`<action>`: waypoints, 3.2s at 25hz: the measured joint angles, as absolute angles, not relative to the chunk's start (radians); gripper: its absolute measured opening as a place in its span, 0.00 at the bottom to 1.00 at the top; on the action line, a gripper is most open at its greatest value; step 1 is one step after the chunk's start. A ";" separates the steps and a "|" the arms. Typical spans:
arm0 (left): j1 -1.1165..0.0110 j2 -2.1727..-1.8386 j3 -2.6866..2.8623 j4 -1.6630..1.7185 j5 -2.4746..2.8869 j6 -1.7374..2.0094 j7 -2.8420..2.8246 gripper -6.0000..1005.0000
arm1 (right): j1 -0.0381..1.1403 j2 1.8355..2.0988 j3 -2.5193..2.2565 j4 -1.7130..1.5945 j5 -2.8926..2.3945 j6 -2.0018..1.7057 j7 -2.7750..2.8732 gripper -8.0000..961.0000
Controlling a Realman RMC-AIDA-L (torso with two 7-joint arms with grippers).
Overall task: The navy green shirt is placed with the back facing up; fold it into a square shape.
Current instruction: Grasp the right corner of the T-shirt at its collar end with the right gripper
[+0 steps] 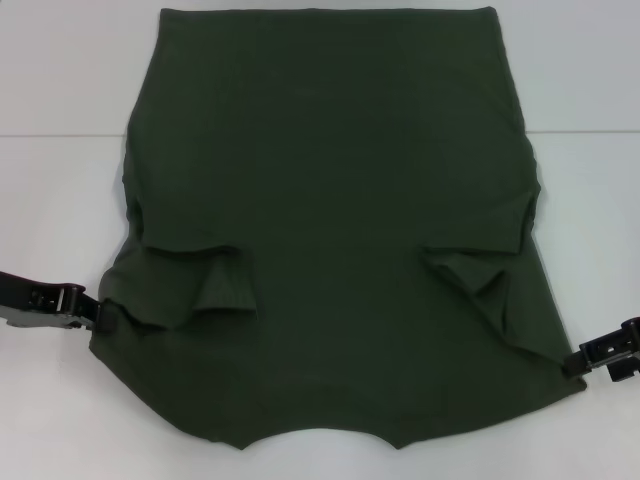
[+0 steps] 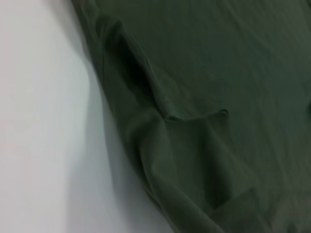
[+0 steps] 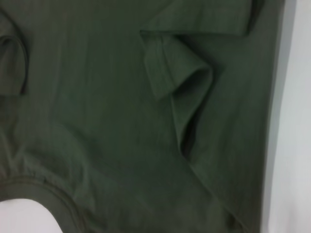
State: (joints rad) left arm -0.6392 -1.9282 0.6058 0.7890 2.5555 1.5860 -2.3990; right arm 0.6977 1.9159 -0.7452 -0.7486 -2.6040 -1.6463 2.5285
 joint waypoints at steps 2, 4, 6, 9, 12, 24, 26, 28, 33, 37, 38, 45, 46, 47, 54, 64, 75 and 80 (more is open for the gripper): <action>-0.639 -1.929 0.606 0.790 2.556 1.585 -2.399 0.06 | 0.699 1.918 -0.758 -0.737 -2.604 -1.626 2.529 0.86; -0.640 -1.929 0.606 0.790 2.556 1.585 -2.398 0.06 | 0.704 1.921 -0.767 -0.724 -2.605 -1.610 2.529 0.86; -0.641 -1.929 0.606 0.790 2.555 1.584 -2.398 0.06 | 0.709 1.924 -0.775 -0.710 -2.605 -1.599 2.529 0.86; -0.641 -1.930 0.606 0.790 2.556 1.584 -2.398 0.06 | 0.715 1.928 -0.787 -0.703 -2.605 -1.587 2.528 0.86; -0.641 -1.930 0.606 0.789 2.556 1.584 -2.399 0.06 | 0.717 1.932 -0.802 -0.702 -2.609 -1.579 2.530 0.86; -0.638 -1.931 0.606 0.788 2.556 1.584 -2.398 0.06 | 0.721 1.942 -0.812 -0.701 -2.628 -1.559 2.531 0.86; -0.638 -1.931 0.606 0.788 2.556 1.585 -2.398 0.06 | 0.722 1.945 -0.814 -0.701 -2.628 -1.558 2.529 0.86; -0.638 -1.931 0.606 0.788 2.556 1.585 -2.398 0.06 | 0.723 1.947 -0.814 -0.701 -2.628 -1.557 2.528 0.86; -0.637 -1.931 0.606 0.790 2.556 1.585 -2.398 0.06 | 0.728 1.953 -0.816 -0.701 -2.628 -1.557 2.524 0.86; -0.637 -1.931 0.606 0.791 2.556 1.587 -2.398 0.06 | 0.736 1.962 -0.826 -0.701 -2.628 -1.551 2.523 0.86; -0.637 -1.931 0.606 0.791 2.556 1.587 -2.398 0.06 | 0.740 1.965 -0.829 -0.701 -2.628 -1.550 2.523 0.86; -0.634 -1.931 0.606 0.792 2.556 1.588 -2.398 0.06 | 0.754 1.977 -0.838 -0.698 -2.628 -1.549 2.522 0.86; -0.634 -1.931 0.606 0.792 2.556 1.588 -2.398 0.06 | 0.757 1.979 -0.838 -0.698 -2.627 -1.549 2.522 0.86; -0.634 -1.931 0.606 0.793 2.556 1.588 -2.398 0.06 | 0.759 1.981 -0.838 -0.698 -2.626 -1.549 2.522 0.86; -0.635 -1.931 0.606 0.795 2.556 1.588 -2.398 0.06 | 0.777 1.993 -0.838 -0.698 -2.622 -1.547 2.519 0.80; -0.638 -1.931 0.606 0.795 2.556 1.590 -2.395 0.06 | 0.772 1.986 -0.847 -0.704 -2.628 -1.513 2.502 0.72; -0.641 -1.931 0.606 0.795 2.543 1.591 -2.394 0.06 | 0.788 1.990 -0.877 -0.701 -2.628 -1.516 2.508 0.34; -0.641 -1.927 0.606 0.792 2.530 1.591 -2.388 0.06 | 0.788 1.987 -0.878 -0.701 -2.628 -1.517 2.505 0.14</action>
State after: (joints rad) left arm -0.6408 -1.9269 0.6059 0.7921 2.5303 1.5907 -2.3875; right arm 0.7880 1.9873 -0.8783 -0.7010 -2.6277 -1.5173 2.5053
